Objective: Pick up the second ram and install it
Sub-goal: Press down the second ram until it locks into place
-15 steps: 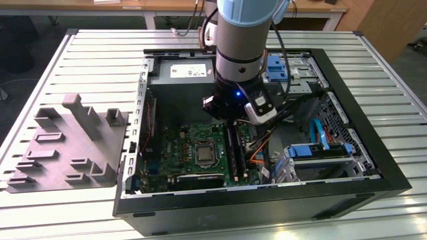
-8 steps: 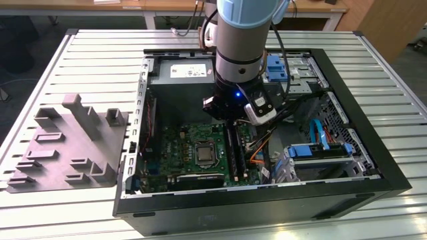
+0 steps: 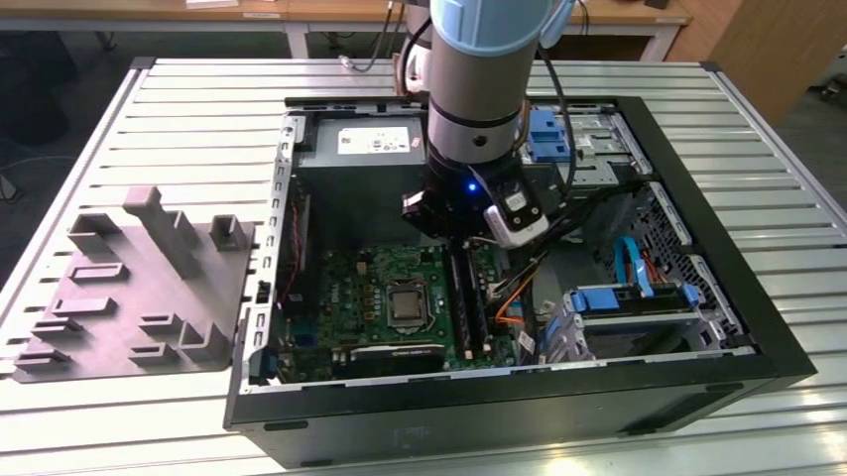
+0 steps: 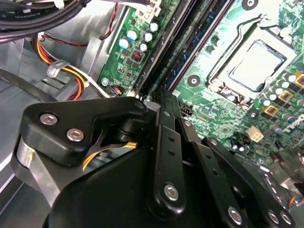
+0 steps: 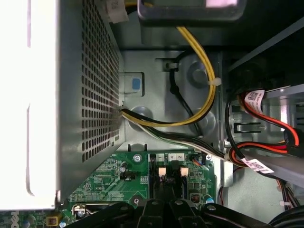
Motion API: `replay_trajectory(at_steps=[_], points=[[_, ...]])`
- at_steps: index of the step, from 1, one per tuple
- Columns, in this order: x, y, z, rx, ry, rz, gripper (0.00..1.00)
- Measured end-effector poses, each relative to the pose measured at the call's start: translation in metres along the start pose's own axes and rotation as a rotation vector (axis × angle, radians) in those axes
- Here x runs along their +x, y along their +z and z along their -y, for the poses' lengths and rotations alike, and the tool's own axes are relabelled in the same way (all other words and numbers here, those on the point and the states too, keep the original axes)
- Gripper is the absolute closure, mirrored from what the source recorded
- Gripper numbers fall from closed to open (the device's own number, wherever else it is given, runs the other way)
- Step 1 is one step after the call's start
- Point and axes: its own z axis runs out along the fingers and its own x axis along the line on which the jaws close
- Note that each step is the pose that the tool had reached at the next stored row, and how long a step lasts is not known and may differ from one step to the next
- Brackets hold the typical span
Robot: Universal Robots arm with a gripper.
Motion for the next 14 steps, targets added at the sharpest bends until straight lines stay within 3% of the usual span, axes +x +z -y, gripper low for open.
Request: replay_trajectory(at_steps=[4, 7, 14], points=[[-0.0002, -0.0108, -0.0003, 0.0014, 0.000, -0.0006, 0.89], [-0.0002, -0.0111, 0.0001, 0.0012, 0.000, -0.0006, 0.89], [-0.0008, -0.0119, 0.0196, 0.0015, 0.000, -0.0006, 0.89]])
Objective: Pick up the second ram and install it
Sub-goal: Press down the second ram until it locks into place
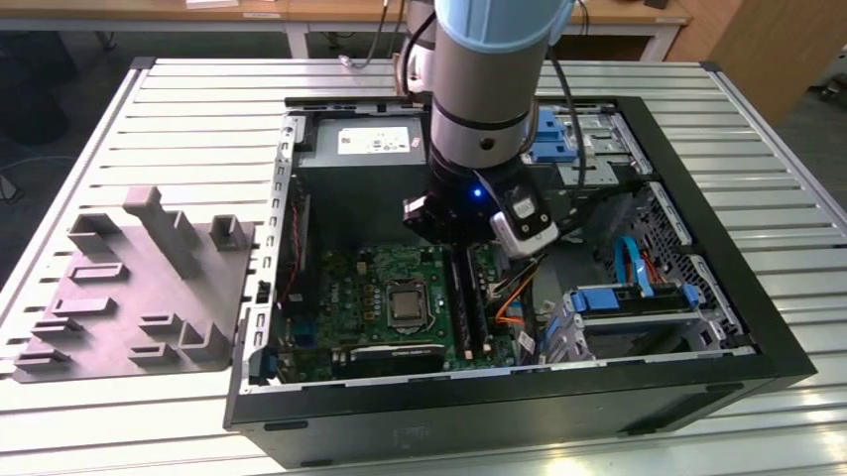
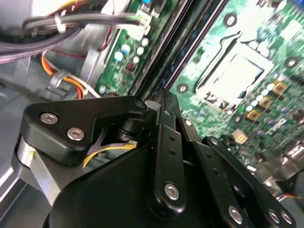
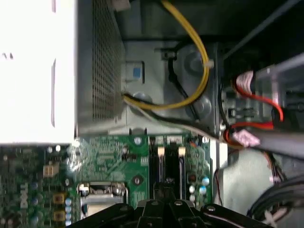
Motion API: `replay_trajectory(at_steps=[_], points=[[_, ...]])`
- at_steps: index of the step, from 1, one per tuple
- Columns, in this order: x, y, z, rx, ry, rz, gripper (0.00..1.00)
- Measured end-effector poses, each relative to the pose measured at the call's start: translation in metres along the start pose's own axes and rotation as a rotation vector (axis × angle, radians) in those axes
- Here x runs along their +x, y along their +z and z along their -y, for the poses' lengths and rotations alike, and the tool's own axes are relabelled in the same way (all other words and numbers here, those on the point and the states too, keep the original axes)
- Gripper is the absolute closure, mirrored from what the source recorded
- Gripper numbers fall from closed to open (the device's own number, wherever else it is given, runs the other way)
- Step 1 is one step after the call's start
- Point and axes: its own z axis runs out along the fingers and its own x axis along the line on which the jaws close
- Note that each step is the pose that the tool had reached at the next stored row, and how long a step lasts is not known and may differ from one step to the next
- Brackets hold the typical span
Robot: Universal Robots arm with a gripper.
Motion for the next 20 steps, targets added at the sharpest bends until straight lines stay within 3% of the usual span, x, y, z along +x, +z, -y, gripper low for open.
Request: replay_trajectory(at_steps=[15, 20], points=[[-0.0012, -0.0017, 0.0451, 0.0002, 0.003, 0.0001, 0.89], [-0.0013, -0.0019, 0.0509, 0.0002, 0.003, 0.0001, 0.89]])
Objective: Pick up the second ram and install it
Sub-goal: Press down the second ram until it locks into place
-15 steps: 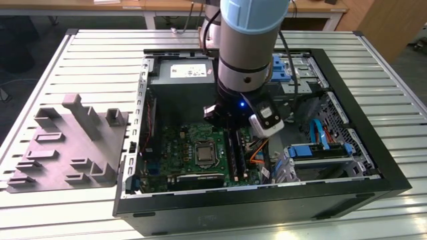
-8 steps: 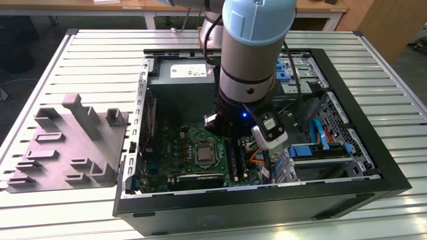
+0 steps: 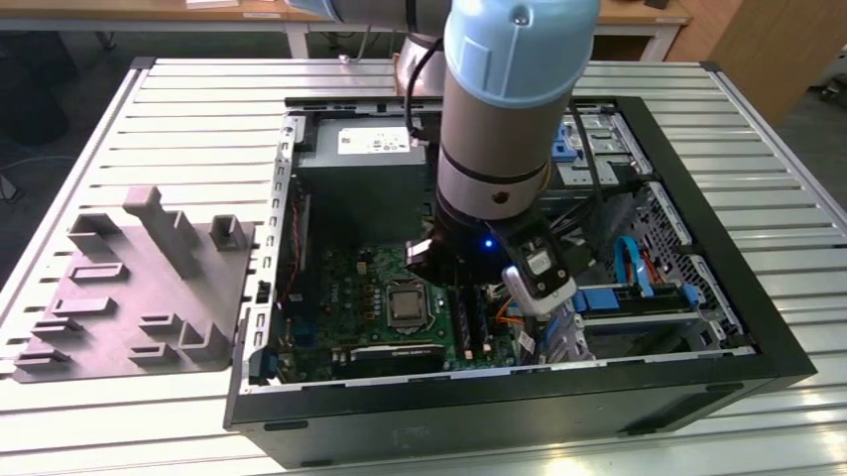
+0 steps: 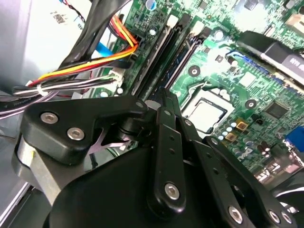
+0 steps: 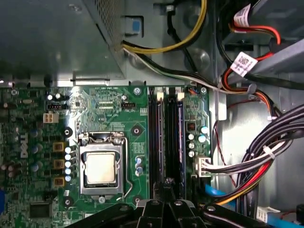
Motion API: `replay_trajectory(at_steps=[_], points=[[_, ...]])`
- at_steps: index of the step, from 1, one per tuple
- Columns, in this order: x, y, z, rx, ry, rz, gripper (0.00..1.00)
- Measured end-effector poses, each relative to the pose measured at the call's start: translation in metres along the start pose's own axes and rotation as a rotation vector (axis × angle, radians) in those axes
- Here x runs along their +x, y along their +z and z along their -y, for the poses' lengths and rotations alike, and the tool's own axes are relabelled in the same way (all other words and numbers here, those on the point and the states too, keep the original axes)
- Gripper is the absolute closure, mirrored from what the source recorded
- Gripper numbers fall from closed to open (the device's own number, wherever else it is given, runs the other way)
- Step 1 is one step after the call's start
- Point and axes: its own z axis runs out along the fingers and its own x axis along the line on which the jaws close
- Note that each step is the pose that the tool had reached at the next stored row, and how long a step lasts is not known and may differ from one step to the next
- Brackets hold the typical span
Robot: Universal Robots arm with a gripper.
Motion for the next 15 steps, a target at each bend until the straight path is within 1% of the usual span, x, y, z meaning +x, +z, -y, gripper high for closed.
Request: replay_trajectory(at_steps=[2, 6, 15], points=[[-0.0002, 0.0000, 0.0018, -0.0001, 0.000, 0.0000, 0.89], [-0.0003, 0.0001, 0.0085, 0.0000, 0.000, -0.0001, 0.89], [-0.0006, 0.0012, 0.0167, -0.0002, 0.000, 0.0000, 0.89]])
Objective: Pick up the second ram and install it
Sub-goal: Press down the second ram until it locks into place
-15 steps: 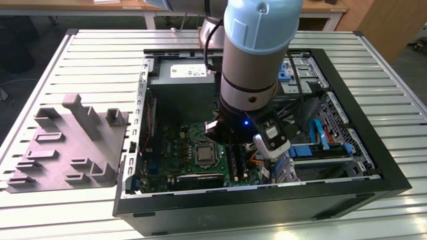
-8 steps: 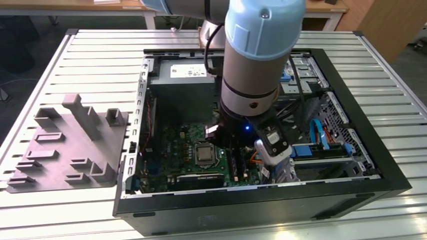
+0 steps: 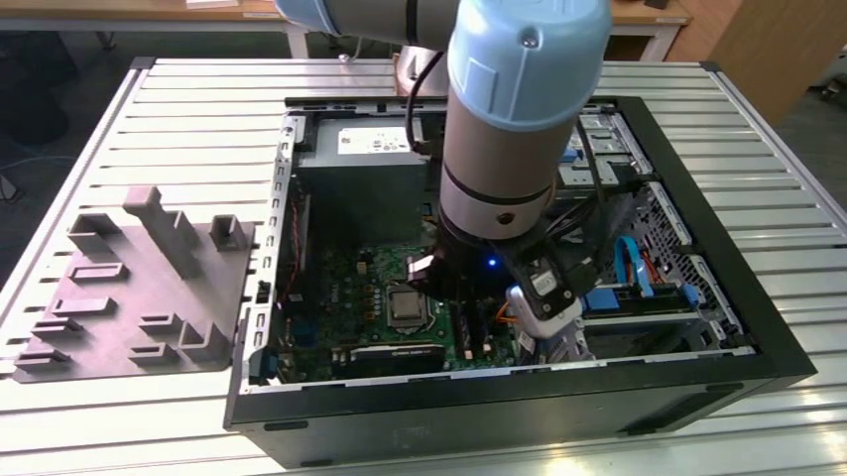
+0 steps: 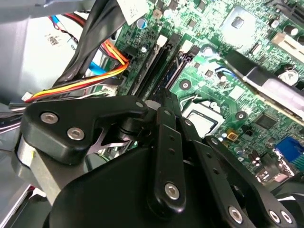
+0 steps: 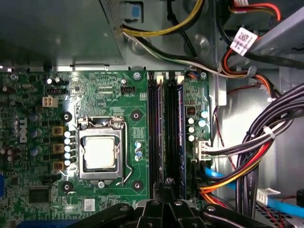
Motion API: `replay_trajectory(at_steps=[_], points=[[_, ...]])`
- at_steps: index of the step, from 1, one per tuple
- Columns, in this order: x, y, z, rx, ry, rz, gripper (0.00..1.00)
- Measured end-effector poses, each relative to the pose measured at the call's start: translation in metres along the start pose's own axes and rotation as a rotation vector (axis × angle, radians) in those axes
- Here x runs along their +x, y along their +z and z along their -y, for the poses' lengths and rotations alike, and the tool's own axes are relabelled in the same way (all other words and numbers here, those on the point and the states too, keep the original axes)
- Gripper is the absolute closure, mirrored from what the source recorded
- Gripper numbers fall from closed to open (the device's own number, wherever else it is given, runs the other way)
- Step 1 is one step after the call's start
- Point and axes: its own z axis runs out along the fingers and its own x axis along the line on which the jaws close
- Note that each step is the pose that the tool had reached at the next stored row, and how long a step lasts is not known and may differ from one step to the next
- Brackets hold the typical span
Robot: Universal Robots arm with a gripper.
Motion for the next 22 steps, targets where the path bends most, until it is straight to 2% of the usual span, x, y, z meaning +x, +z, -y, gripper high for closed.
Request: replay_trajectory(at_steps=[9, 22], points=[[0.0001, 0.0055, 0.0010, 0.0000, 0.000, 0.0000, 0.89], [0.0001, 0.0074, 0.0011, 0.0001, 0.000, -0.0001, 0.89]])
